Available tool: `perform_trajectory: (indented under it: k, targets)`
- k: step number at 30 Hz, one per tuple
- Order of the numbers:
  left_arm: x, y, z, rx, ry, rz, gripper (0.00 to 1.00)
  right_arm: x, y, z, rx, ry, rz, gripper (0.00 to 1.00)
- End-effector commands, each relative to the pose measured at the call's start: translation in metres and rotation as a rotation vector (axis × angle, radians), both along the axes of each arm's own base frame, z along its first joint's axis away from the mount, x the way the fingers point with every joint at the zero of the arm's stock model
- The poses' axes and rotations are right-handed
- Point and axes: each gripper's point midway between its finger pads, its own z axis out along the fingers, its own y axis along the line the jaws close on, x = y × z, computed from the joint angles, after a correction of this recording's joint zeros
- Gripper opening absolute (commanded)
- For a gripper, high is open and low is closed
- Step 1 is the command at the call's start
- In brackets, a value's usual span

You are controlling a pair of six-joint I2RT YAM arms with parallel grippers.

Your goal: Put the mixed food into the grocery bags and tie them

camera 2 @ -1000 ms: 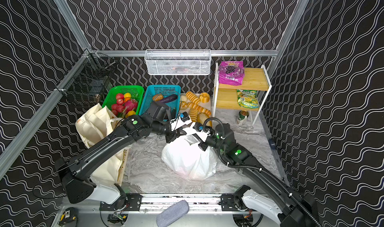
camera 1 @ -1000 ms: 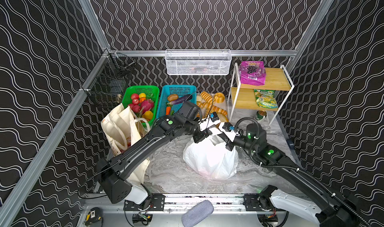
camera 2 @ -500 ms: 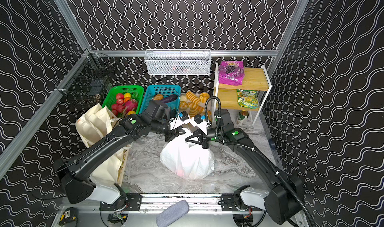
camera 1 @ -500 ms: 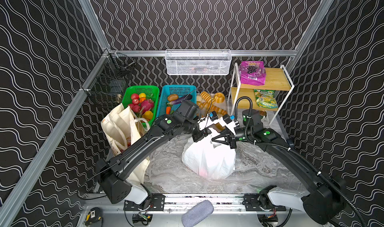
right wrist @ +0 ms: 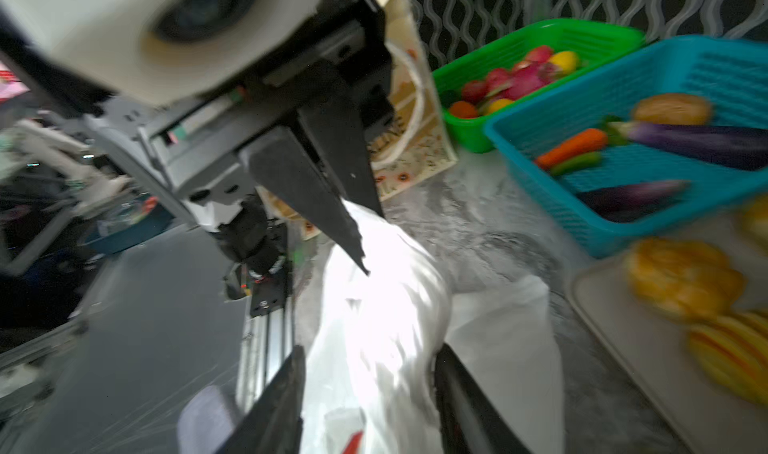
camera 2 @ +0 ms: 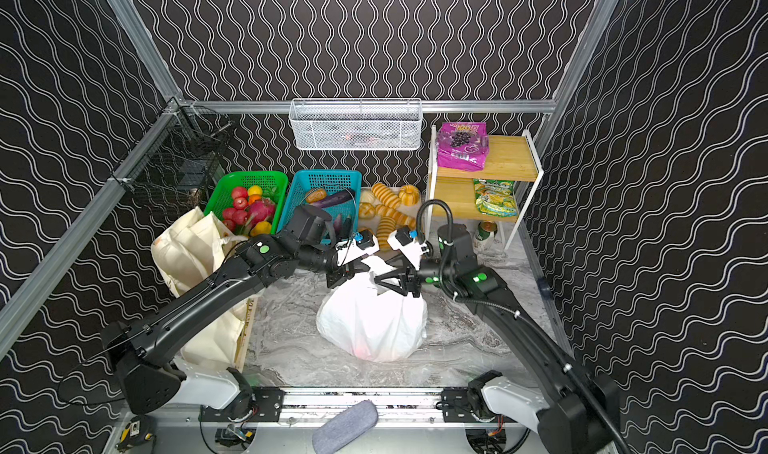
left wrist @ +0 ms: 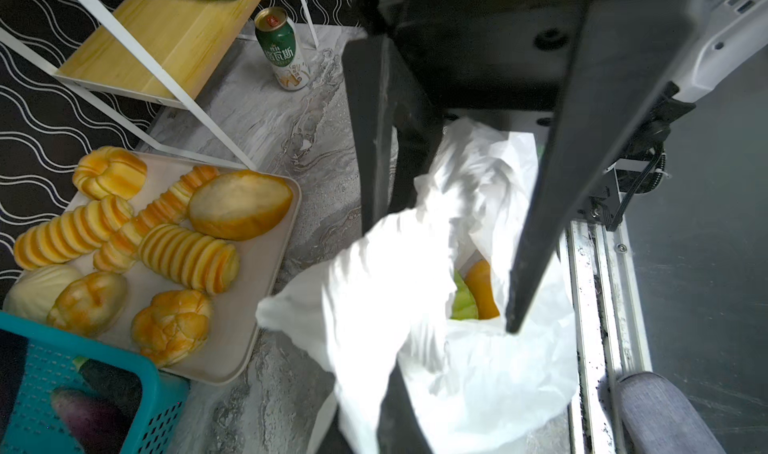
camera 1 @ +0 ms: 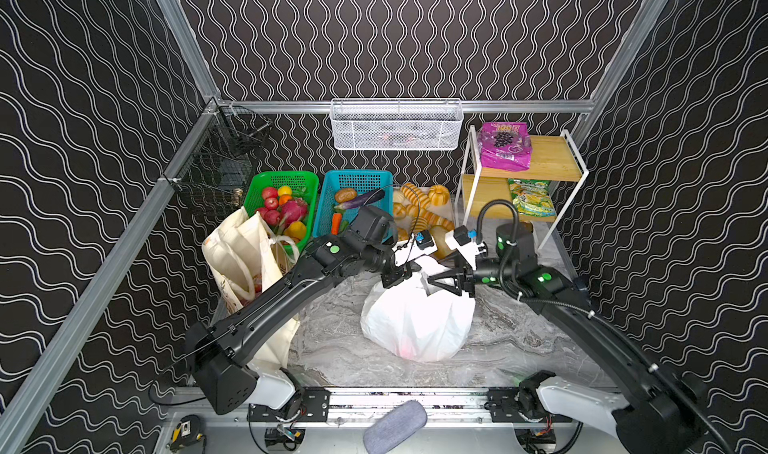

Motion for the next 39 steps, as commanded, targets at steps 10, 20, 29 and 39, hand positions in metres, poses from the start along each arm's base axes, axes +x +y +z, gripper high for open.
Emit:
perform_trajectory:
  k: [10,20,29,39]
  targets:
    - [0.004,0.003,-0.007,0.016,0.088,0.072,0.0,0.018,-0.018,0.025,-0.18,-0.489,-0.352,0.82]
    - [0.003,0.002,-0.005,0.002,0.113,0.078,0.0,0.026,0.007,0.006,-0.318,-0.616,-0.418,0.68]
    - [0.006,0.003,-0.002,0.001,0.11,0.099,0.0,0.036,0.004,-0.011,-0.371,-0.579,-0.482,0.38]
    - [0.007,0.001,0.0,-0.004,0.117,0.099,0.0,0.022,0.011,-0.009,-0.347,-0.544,-0.405,0.15]
